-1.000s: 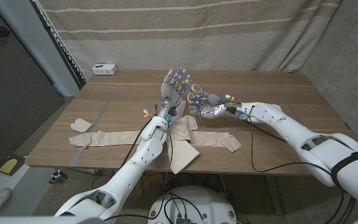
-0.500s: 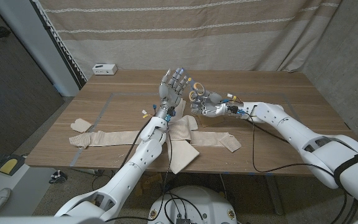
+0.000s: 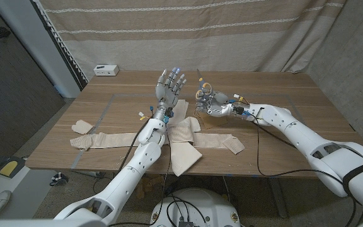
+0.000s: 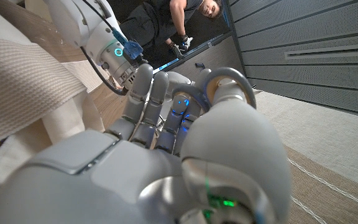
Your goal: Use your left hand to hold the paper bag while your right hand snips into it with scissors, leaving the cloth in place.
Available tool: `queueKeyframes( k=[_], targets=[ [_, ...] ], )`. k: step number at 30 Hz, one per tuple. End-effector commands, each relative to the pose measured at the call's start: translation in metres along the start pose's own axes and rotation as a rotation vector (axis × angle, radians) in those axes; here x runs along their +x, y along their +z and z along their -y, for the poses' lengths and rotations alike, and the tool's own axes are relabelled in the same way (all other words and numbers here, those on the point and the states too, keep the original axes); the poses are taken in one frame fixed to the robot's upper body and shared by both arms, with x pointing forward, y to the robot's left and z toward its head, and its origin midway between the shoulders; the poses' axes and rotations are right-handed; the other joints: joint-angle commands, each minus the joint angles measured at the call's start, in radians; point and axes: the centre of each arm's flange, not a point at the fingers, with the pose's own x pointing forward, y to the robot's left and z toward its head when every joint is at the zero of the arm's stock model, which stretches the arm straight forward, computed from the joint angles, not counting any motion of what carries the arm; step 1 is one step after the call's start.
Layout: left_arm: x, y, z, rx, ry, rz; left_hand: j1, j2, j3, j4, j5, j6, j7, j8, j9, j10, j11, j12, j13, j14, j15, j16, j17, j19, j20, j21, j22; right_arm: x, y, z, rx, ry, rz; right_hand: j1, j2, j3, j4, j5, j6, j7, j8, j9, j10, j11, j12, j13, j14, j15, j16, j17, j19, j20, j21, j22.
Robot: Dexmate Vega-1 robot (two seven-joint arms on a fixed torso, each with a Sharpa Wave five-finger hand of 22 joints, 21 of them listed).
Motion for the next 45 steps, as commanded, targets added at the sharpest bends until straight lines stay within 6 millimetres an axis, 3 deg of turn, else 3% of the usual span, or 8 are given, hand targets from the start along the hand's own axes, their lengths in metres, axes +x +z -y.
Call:
queueKeyframes(
  k=[1, 6, 12, 24, 33, 36, 39, 45],
  targets=[
    [-0.004, 0.007, 0.001, 0.007, 0.000, 0.019, 0.004, 0.005, -0.007, 0.001, 0.006, 0.008, -0.006, 0.008, 0.002, 0.007, -0.005, 0.007, 0.001, -0.002, -0.122, 0.007, -0.001, 0.004, 0.002, -0.004, 0.003, -0.009, 0.005, -0.002, -0.029, -0.030, 0.047, -0.012, 0.002, -0.012, 0.002, 0.014, 0.006, -0.007, 0.000, -0.009, -0.081, 0.032, -0.028, -0.004, -0.044, -0.148, -0.074, -0.042, -0.049, -0.022, -0.018, -0.030],
    [-0.006, 0.009, 0.001, 0.011, -0.001, 0.017, 0.003, 0.006, -0.008, 0.002, 0.006, 0.017, -0.008, 0.011, 0.003, 0.007, -0.002, 0.008, 0.000, -0.002, -0.122, 0.008, -0.003, 0.004, 0.004, -0.005, 0.003, -0.013, 0.008, -0.003, -0.038, -0.042, 0.062, -0.019, -0.004, -0.020, 0.004, 0.028, 0.016, -0.013, 0.006, -0.011, -0.186, 0.078, -0.104, -0.065, -0.101, -0.109, -0.208, -0.128, -0.106, -0.001, -0.053, -0.085],
    [-0.008, 0.010, 0.002, 0.011, -0.001, 0.014, 0.003, 0.006, -0.010, 0.003, 0.007, 0.024, -0.012, 0.014, 0.003, 0.007, -0.002, 0.009, -0.001, -0.003, -0.121, 0.009, -0.005, 0.005, 0.004, -0.008, 0.004, -0.016, 0.009, -0.005, -0.048, -0.047, 0.076, -0.026, -0.008, -0.029, 0.007, 0.043, 0.016, -0.012, 0.015, -0.002, -0.211, 0.104, -0.185, -0.174, -0.165, -0.063, -0.323, -0.186, -0.164, 0.038, -0.116, -0.131],
    [-0.013, 0.010, 0.005, 0.018, -0.004, 0.001, 0.002, 0.008, -0.014, 0.004, 0.009, 0.028, -0.024, 0.016, 0.005, 0.006, -0.001, 0.012, -0.002, -0.004, -0.120, 0.012, -0.010, 0.006, 0.005, -0.012, 0.004, -0.025, 0.011, -0.008, -0.059, -0.043, 0.108, -0.051, -0.028, -0.057, 0.016, 0.045, -0.047, -0.016, 0.040, 0.055, -0.277, 0.178, -0.361, -0.363, -0.214, 0.023, -0.481, -0.318, -0.166, 0.093, -0.192, -0.136],
    [-0.015, 0.013, 0.005, 0.023, 0.000, 0.000, 0.004, 0.009, -0.016, 0.004, 0.010, 0.030, -0.032, 0.016, 0.006, 0.007, -0.001, 0.014, -0.003, 0.000, -0.120, 0.014, -0.013, 0.008, 0.006, -0.015, 0.004, -0.025, 0.011, -0.007, -0.058, -0.057, 0.117, -0.058, -0.023, -0.063, 0.021, 0.042, -0.071, -0.019, 0.082, 0.114, -0.191, 0.166, -0.432, -0.475, -0.135, 0.017, -0.498, -0.388, -0.131, 0.080, -0.217, -0.136],
    [-0.016, 0.014, 0.005, 0.024, 0.000, 0.000, 0.004, 0.009, -0.017, 0.004, 0.011, 0.032, -0.036, 0.017, 0.006, 0.007, -0.004, 0.014, -0.003, 0.000, -0.121, 0.015, -0.014, 0.009, 0.005, -0.015, 0.004, -0.023, 0.010, -0.007, -0.049, -0.054, 0.122, -0.054, -0.008, -0.059, 0.022, 0.037, -0.091, -0.020, 0.100, 0.129, -0.078, 0.134, -0.465, -0.554, -0.058, -0.023, -0.495, -0.428, -0.078, 0.047, -0.225, -0.135],
    [-0.016, 0.015, 0.005, 0.025, 0.003, 0.001, 0.004, 0.010, -0.017, 0.004, 0.011, 0.034, -0.037, 0.018, 0.006, 0.008, -0.004, 0.015, -0.004, 0.001, -0.121, 0.015, -0.015, 0.010, 0.005, -0.016, 0.004, -0.021, 0.009, -0.006, -0.041, -0.054, 0.127, -0.052, -0.002, -0.058, 0.021, 0.034, -0.119, -0.018, 0.112, 0.150, -0.020, 0.126, -0.479, -0.591, -0.032, -0.039, -0.496, -0.443, -0.064, 0.036, -0.232, -0.135],
    [-0.020, 0.016, 0.003, 0.027, 0.012, -0.002, 0.004, 0.010, -0.018, 0.005, 0.011, 0.039, -0.044, 0.020, 0.007, 0.010, -0.006, 0.017, -0.004, 0.005, -0.124, 0.018, -0.017, 0.012, 0.004, -0.017, 0.005, -0.018, 0.005, -0.004, -0.032, -0.051, 0.134, -0.027, 0.004, -0.050, 0.008, 0.034, -0.190, -0.035, 0.124, 0.184, 0.019, 0.099, -0.515, -0.642, -0.022, -0.059, -0.492, -0.449, -0.066, 0.034, -0.249, -0.134]
  ],
)
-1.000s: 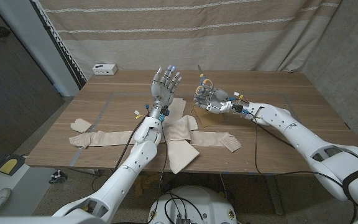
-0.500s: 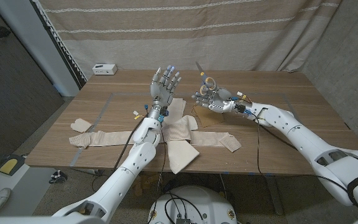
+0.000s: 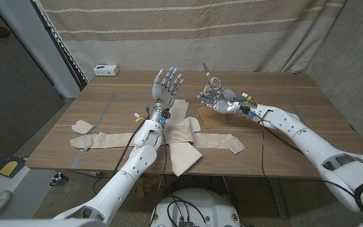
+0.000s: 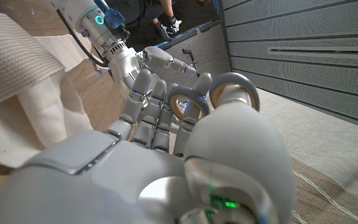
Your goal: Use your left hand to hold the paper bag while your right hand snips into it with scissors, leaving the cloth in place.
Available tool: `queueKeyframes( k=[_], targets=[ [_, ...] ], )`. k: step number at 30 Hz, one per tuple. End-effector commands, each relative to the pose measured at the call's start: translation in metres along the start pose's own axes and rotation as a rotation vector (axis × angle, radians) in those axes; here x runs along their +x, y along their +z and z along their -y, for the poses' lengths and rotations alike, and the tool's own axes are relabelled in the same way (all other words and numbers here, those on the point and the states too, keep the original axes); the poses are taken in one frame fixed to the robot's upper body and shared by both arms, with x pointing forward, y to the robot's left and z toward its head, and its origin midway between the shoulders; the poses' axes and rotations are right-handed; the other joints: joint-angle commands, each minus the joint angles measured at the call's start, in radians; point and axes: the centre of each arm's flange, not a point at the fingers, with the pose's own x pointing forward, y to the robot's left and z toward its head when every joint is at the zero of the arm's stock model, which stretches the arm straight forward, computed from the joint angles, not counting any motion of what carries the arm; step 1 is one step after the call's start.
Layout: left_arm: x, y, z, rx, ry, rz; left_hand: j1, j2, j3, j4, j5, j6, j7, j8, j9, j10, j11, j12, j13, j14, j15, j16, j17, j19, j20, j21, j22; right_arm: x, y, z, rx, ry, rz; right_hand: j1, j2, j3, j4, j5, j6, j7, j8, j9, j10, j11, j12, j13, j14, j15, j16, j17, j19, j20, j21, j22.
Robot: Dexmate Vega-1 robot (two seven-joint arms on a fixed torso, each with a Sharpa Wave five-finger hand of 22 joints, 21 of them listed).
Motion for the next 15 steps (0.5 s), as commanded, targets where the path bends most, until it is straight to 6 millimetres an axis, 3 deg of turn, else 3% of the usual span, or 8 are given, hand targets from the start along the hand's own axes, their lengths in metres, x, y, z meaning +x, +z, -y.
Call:
queueKeyframes(
  k=[1, 5, 12, 15],
  targets=[
    [-0.0053, 0.0026, -0.0017, 0.004, 0.012, -0.005, 0.004, 0.011, -0.001, 0.001, 0.006, 0.003, -0.007, 0.006, 0.003, 0.006, -0.002, 0.005, 0.000, 0.005, -0.124, 0.009, 0.001, 0.009, 0.000, -0.006, 0.002, 0.0043, -0.0064, 0.0033, 0.023, -0.003, 0.019, 0.014, 0.003, -0.002, -0.011, -0.004, -0.074, -0.027, 0.012, 0.035, 0.045, -0.013, -0.026, -0.041, 0.012, -0.065, 0.011, 0.004, -0.002, 0.001, -0.015, 0.004],
    [-0.0076, 0.0038, -0.0028, 0.005, 0.018, -0.005, 0.004, 0.011, -0.002, 0.002, 0.007, 0.007, -0.010, 0.008, 0.003, 0.007, -0.002, 0.006, 0.000, 0.005, -0.123, 0.010, 0.000, 0.010, 0.000, -0.007, 0.003, 0.0060, -0.0104, 0.0046, 0.034, 0.000, 0.028, 0.024, 0.011, 0.001, -0.014, -0.004, -0.126, -0.054, 0.019, 0.051, 0.121, -0.069, -0.016, -0.057, 0.010, -0.082, 0.023, 0.008, -0.014, -0.004, -0.030, 0.005],
    [-0.0111, 0.0056, -0.0044, 0.004, 0.025, -0.009, 0.002, 0.013, -0.004, 0.004, 0.007, 0.009, -0.016, 0.008, 0.004, 0.010, -0.002, 0.009, 0.000, 0.008, -0.125, 0.012, -0.002, 0.011, 0.000, -0.009, 0.003, 0.0078, -0.0119, 0.0046, 0.042, 0.009, 0.037, 0.034, 0.021, 0.006, -0.017, -0.004, -0.143, -0.055, 0.036, 0.070, 0.124, -0.102, 0.008, -0.026, 0.007, -0.089, 0.032, 0.016, -0.019, -0.012, -0.037, 0.008],
    [-0.0120, 0.0063, -0.0047, 0.005, 0.027, -0.007, 0.002, 0.014, -0.004, 0.004, 0.007, 0.009, -0.019, 0.008, 0.004, 0.010, -0.002, 0.009, -0.001, 0.009, -0.123, 0.013, -0.003, 0.012, 0.000, -0.009, 0.003, 0.0085, -0.0128, 0.0046, 0.046, 0.016, 0.041, 0.036, 0.025, 0.007, -0.017, -0.005, -0.159, -0.058, 0.044, 0.084, 0.107, -0.112, 0.019, -0.004, 0.014, -0.110, 0.040, 0.021, -0.017, -0.015, -0.037, 0.010]
  ],
)
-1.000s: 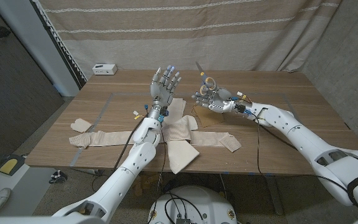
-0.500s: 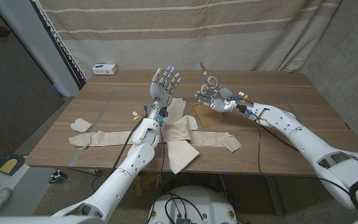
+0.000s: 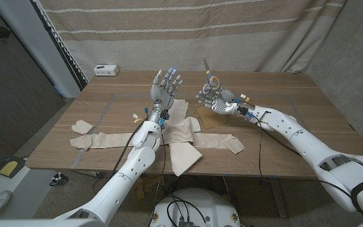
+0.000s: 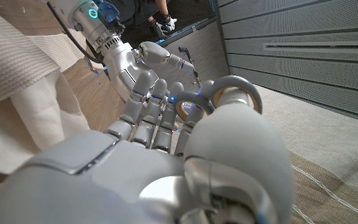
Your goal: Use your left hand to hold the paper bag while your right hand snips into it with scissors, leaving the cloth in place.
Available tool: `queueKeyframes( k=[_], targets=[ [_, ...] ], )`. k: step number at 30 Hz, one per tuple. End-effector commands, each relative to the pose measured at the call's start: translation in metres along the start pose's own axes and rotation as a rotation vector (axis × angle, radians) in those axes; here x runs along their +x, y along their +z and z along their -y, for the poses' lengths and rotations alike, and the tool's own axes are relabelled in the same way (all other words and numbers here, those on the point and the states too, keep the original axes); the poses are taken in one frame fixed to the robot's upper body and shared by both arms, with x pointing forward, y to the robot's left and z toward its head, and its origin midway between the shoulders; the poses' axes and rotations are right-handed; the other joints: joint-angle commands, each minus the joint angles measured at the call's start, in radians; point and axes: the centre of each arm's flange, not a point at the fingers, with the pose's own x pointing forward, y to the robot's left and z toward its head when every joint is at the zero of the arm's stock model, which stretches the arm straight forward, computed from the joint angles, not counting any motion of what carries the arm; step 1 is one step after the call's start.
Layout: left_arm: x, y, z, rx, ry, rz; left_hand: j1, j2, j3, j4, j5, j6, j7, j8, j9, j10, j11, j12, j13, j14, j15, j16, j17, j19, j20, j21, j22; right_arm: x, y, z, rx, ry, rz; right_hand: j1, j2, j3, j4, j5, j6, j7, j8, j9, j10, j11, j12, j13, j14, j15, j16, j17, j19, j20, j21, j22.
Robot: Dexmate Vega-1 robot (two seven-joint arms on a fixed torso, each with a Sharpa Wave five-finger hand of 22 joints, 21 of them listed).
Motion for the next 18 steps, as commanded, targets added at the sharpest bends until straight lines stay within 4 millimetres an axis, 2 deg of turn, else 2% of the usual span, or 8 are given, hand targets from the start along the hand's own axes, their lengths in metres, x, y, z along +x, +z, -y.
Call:
queueKeyframes(
  k=[1, 5, 8, 11, 12, 14, 15, 18],
  targets=[
    [-0.0055, 0.0031, -0.0030, -0.001, 0.016, -0.001, 0.002, 0.015, -0.002, 0.002, 0.007, -0.001, -0.012, 0.008, 0.004, 0.009, -0.004, 0.009, -0.001, 0.012, -0.127, 0.007, 0.001, 0.012, 0.000, -0.002, 0.003, 0.0040, -0.0073, 0.0016, 0.024, 0.016, 0.019, 0.015, 0.005, 0.003, -0.002, -0.001, -0.027, 0.003, 0.014, 0.016, 0.024, -0.072, 0.024, 0.041, 0.012, -0.114, 0.019, 0.012, -0.001, -0.010, -0.003, 0.006],
    [-0.0061, 0.0031, -0.0028, -0.002, 0.017, 0.000, 0.002, 0.015, -0.003, 0.002, 0.007, 0.002, -0.012, 0.009, 0.005, 0.011, -0.006, 0.011, -0.001, 0.013, -0.126, 0.008, 0.000, 0.014, 0.001, -0.003, 0.003, 0.0038, -0.0085, 0.0012, 0.025, 0.020, 0.022, 0.024, 0.012, 0.005, -0.004, -0.002, -0.040, 0.007, 0.032, 0.022, -0.036, -0.068, 0.086, 0.151, 0.014, -0.130, 0.051, 0.044, 0.005, -0.013, 0.002, 0.011],
    [-0.0070, 0.0023, -0.0029, -0.005, 0.019, -0.001, 0.001, 0.016, -0.003, 0.003, 0.007, 0.003, -0.013, 0.009, 0.005, 0.012, -0.007, 0.011, -0.001, 0.014, -0.127, 0.008, -0.001, 0.014, 0.000, -0.004, 0.003, 0.0033, -0.0089, 0.0006, 0.017, 0.019, 0.023, 0.027, 0.013, 0.003, -0.003, 0.001, -0.035, 0.004, 0.042, 0.002, -0.066, -0.036, 0.171, 0.276, 0.008, -0.138, 0.067, 0.084, 0.005, -0.014, 0.007, 0.012],
    [-0.0080, 0.0015, -0.0030, -0.005, 0.020, -0.002, 0.001, 0.016, -0.004, 0.003, 0.007, 0.004, -0.014, 0.009, 0.005, 0.012, -0.005, 0.011, -0.001, 0.014, -0.127, 0.009, -0.002, 0.015, 0.001, -0.004, 0.003, 0.0015, -0.0090, 0.0003, 0.014, 0.013, 0.027, 0.027, 0.012, 0.000, -0.001, 0.003, -0.034, 0.001, 0.053, -0.002, -0.073, -0.040, 0.234, 0.360, 0.012, -0.145, 0.077, 0.108, 0.004, -0.016, 0.009, 0.013],
    [-0.0084, 0.0013, -0.0030, -0.005, 0.020, -0.002, 0.001, 0.016, -0.004, 0.003, 0.007, 0.006, -0.013, 0.010, 0.005, 0.012, -0.005, 0.012, -0.001, 0.015, -0.128, 0.009, -0.002, 0.015, 0.001, -0.004, 0.003, 0.0007, -0.0090, 0.0006, 0.012, 0.010, 0.025, 0.026, 0.011, -0.002, 0.000, 0.004, -0.025, 0.003, 0.060, -0.006, -0.096, -0.040, 0.254, 0.396, 0.002, -0.140, 0.066, 0.110, 0.005, -0.017, 0.011, 0.013],
    [-0.0092, 0.0008, -0.0028, -0.007, 0.021, -0.001, 0.001, 0.017, -0.004, 0.003, 0.007, 0.008, -0.014, 0.011, 0.006, 0.014, -0.005, 0.013, -0.001, 0.016, -0.128, 0.009, -0.002, 0.015, 0.001, -0.005, 0.003, -0.0004, -0.0093, 0.0007, 0.013, 0.006, 0.022, 0.025, 0.008, -0.004, 0.000, 0.005, -0.006, 0.011, 0.071, -0.008, -0.100, -0.036, 0.264, 0.408, -0.002, -0.134, 0.054, 0.106, 0.008, -0.023, 0.014, 0.014],
    [-0.0095, 0.0005, -0.0027, -0.007, 0.021, -0.002, 0.001, 0.017, -0.004, 0.003, 0.007, 0.009, -0.014, 0.011, 0.006, 0.015, -0.008, 0.013, -0.001, 0.017, -0.128, 0.010, -0.003, 0.016, 0.001, -0.005, 0.003, -0.0011, -0.0094, 0.0006, 0.010, 0.001, 0.019, 0.023, 0.009, -0.006, 0.002, 0.005, 0.001, 0.016, 0.076, -0.011, -0.083, -0.032, 0.263, 0.396, 0.003, -0.129, 0.049, 0.103, 0.012, -0.031, 0.017, 0.014],
    [-0.0106, -0.0003, -0.0025, -0.009, 0.023, -0.002, 0.001, 0.018, -0.005, 0.004, 0.008, 0.015, -0.016, 0.014, 0.006, 0.021, -0.007, 0.016, -0.001, 0.021, -0.129, 0.012, -0.004, 0.016, 0.002, -0.006, 0.003, -0.0022, -0.0105, 0.0005, 0.017, -0.002, 0.020, 0.017, 0.008, -0.010, 0.006, 0.005, 0.003, 0.015, 0.083, -0.013, -0.046, -0.029, 0.257, 0.369, 0.008, -0.128, 0.046, 0.103, 0.012, -0.031, 0.021, 0.015]
  ],
)
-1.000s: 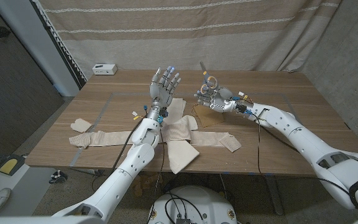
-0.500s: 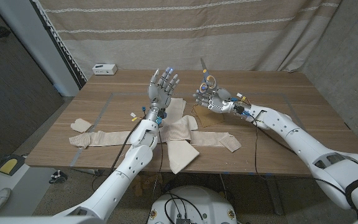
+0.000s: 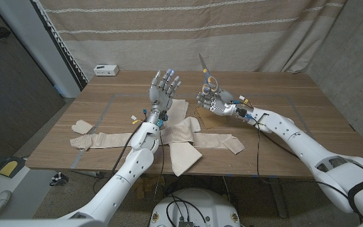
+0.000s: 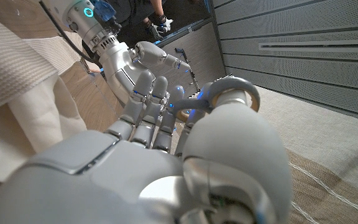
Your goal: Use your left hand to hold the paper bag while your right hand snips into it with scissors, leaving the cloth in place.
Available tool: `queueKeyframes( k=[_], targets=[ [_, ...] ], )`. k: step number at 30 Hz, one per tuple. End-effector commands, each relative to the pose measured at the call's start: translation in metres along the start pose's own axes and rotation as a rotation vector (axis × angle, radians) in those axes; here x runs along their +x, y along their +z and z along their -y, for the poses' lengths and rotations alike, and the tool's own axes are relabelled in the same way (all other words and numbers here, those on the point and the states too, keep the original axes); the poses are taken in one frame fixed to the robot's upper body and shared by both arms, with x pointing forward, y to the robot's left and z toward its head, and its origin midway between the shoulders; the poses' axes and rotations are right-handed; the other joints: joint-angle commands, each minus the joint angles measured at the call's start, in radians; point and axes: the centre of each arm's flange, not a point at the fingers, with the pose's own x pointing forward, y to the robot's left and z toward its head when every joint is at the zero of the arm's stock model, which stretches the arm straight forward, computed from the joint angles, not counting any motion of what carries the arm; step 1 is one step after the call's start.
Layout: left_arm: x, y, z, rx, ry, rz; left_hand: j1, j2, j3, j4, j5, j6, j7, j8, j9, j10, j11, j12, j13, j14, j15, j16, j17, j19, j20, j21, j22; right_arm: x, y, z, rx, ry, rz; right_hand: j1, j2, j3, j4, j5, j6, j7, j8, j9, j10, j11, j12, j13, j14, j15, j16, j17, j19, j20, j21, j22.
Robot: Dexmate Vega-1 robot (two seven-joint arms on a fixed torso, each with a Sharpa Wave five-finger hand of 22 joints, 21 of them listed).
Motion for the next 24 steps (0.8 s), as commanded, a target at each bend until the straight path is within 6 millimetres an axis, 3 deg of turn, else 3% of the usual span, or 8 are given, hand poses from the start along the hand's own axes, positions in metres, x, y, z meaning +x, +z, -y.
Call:
queueKeyframes(
  k=[1, 8, 17, 24],
  targets=[
    [-0.0041, -0.0015, -0.0001, -0.005, 0.007, 0.003, 0.001, 0.007, -0.001, -0.001, 0.008, 0.011, -0.007, 0.006, 0.002, 0.014, 0.000, 0.009, 0.004, 0.012, -0.130, 0.006, 0.000, 0.007, 0.000, -0.007, 0.004, -0.0044, -0.0023, -0.0003, -0.001, -0.017, -0.002, -0.002, -0.008, -0.008, 0.004, 0.005, 0.001, 0.010, 0.012, -0.003, 0.054, 0.002, 0.022, -0.030, 0.007, -0.129, -0.007, -0.001, 0.006, -0.011, 0.014, 0.006],
    [-0.0068, -0.0019, -0.0003, -0.005, 0.012, 0.007, 0.000, 0.009, -0.002, 0.001, 0.008, 0.013, -0.008, 0.007, 0.003, 0.017, -0.006, 0.011, 0.004, 0.015, -0.132, 0.008, -0.002, 0.009, 0.000, -0.009, 0.004, -0.0061, -0.0059, 0.0002, 0.005, -0.016, -0.011, -0.011, -0.011, -0.015, 0.009, 0.004, -0.052, 0.006, -0.005, -0.020, 0.077, -0.001, -0.006, -0.081, 0.003, -0.130, -0.007, 0.006, 0.002, -0.009, 0.020, 0.007],
    [-0.0102, -0.0025, -0.0019, -0.005, 0.023, 0.010, 0.000, 0.010, -0.004, 0.001, 0.008, 0.016, -0.012, 0.008, 0.004, 0.022, -0.002, 0.014, 0.004, 0.020, -0.133, 0.010, -0.005, 0.011, -0.001, -0.012, 0.004, -0.0047, -0.0059, 0.0015, 0.001, -0.007, -0.021, -0.004, -0.011, -0.015, 0.003, 0.005, -0.066, 0.009, 0.015, -0.010, 0.066, 0.003, 0.068, 0.010, 0.009, -0.145, 0.043, 0.067, 0.005, -0.011, 0.033, 0.009],
    [-0.0112, -0.0030, -0.0030, -0.007, 0.031, 0.014, 0.000, 0.011, -0.005, 0.002, 0.008, 0.019, -0.015, 0.010, 0.005, 0.022, -0.004, 0.014, 0.005, 0.020, -0.134, 0.011, -0.007, 0.012, -0.001, -0.013, 0.004, -0.0033, -0.0072, 0.0015, -0.012, -0.010, -0.028, -0.005, -0.033, -0.029, -0.001, 0.008, -0.138, 0.019, 0.023, 0.017, -0.049, 0.007, 0.116, 0.116, -0.035, -0.127, 0.029, 0.094, -0.017, -0.011, 0.037, 0.009]
  ],
)
